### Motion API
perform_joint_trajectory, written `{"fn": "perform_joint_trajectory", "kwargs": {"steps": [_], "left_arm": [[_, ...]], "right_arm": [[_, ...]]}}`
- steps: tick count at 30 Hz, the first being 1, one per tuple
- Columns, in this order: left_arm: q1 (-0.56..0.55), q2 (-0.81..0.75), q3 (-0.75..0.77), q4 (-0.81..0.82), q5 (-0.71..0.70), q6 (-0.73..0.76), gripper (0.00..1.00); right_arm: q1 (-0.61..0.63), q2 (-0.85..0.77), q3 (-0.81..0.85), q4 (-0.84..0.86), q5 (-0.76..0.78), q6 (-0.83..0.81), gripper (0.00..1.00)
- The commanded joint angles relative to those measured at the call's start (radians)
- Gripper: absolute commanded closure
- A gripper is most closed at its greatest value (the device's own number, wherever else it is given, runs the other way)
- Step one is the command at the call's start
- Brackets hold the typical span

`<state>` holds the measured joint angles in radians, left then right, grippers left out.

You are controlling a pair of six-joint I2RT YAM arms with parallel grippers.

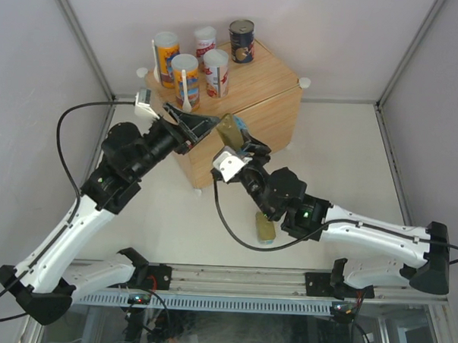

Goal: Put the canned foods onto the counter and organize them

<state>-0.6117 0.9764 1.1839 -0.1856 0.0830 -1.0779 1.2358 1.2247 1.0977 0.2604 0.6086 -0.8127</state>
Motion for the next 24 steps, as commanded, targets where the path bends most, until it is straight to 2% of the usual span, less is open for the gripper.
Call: {"fn": "perform_joint_trajectory", "kwargs": {"steps": [1, 10, 17, 24], "left_arm": [[-0.005, -0.033, 0.021, 0.100, 0.020, 0.027, 0.22], [-0.003, -0.044, 0.006, 0.104, -0.012, 0.034, 0.21], [-0.003, -0.057, 0.000, 0.096, -0.035, 0.055, 0.21], [-0.005, -0.079, 0.000, 0.058, -0.059, 0.099, 0.22]], "right_arm": [[-0.021, -0.052, 0.076, 0.008, 0.008, 0.106, 1.00], [-0.114, -0.084, 0.128, -0.088, -0.057, 0.267, 1.00], [-0.253, -0.084, 0.202, -0.146, -0.169, 0.410, 1.00], [-0.434, -0.005, 0.324, -0.186, -0.314, 0.543, 1.00]]}}
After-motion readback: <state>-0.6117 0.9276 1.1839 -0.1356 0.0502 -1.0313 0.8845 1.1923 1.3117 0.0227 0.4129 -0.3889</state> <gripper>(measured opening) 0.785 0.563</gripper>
